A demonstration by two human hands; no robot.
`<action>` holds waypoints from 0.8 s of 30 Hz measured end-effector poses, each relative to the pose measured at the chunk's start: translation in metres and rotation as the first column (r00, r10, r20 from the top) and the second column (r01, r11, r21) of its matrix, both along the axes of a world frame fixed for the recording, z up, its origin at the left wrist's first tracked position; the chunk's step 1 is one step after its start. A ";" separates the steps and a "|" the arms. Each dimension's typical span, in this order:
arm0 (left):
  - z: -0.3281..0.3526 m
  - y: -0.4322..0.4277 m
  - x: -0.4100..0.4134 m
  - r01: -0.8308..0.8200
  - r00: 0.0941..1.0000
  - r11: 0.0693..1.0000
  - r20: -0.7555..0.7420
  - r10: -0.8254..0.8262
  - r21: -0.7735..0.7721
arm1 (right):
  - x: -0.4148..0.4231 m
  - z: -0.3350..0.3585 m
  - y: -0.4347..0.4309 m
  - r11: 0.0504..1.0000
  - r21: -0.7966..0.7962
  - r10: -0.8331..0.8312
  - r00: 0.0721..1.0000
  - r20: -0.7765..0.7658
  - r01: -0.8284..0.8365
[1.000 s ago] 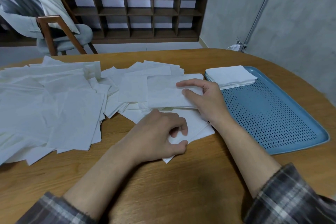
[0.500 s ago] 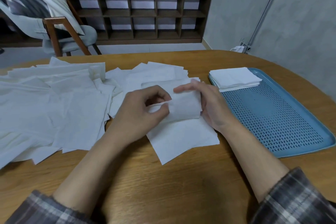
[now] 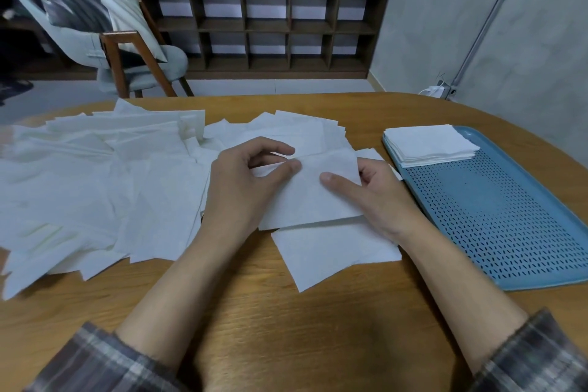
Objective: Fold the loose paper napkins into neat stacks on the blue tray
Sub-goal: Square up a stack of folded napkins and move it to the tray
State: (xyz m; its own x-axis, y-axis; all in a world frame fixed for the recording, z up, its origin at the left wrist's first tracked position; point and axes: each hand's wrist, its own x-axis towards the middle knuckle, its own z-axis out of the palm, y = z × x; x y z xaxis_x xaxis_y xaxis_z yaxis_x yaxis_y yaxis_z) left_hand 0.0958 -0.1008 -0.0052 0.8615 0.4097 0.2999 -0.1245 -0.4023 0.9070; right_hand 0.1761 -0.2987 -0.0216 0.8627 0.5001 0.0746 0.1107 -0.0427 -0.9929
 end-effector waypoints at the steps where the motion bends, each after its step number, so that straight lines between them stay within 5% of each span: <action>1: 0.000 0.000 0.000 -0.008 1.000 1.000 -0.007 0.008 -0.013 | -0.001 0.001 0.000 1.000 -0.006 0.004 1.000 0.005 -0.004; 9: -0.002 -0.001 0.002 -0.008 0.999 0.995 -0.037 0.005 -0.099 | -0.001 0.001 0.002 1.000 0.000 0.012 0.999 0.047 -0.012; 14: -0.005 0.001 0.004 -0.011 1.000 1.000 0.014 0.010 0.013 | 0.000 0.002 0.001 0.998 0.054 0.006 0.997 0.077 -0.010; 19: -0.001 0.003 0.004 0.116 0.993 0.990 -0.024 -0.118 -0.080 | 0.000 0.005 -0.002 0.982 0.163 0.090 0.995 0.038 -0.095; 24: 0.000 0.003 0.003 0.074 0.997 0.988 -0.023 -0.077 -0.135 | 0.003 0.006 -0.005 0.967 0.226 0.125 0.992 -0.007 -0.120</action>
State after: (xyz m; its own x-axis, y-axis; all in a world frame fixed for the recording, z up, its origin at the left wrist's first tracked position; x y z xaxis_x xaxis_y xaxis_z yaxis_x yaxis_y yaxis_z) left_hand 0.0989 -0.0980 -0.0052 0.8988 0.3779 0.2221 -0.1236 -0.2676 0.9556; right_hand 0.1787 -0.3037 -0.0151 0.7985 0.5745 0.1797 0.0801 0.1945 -0.9776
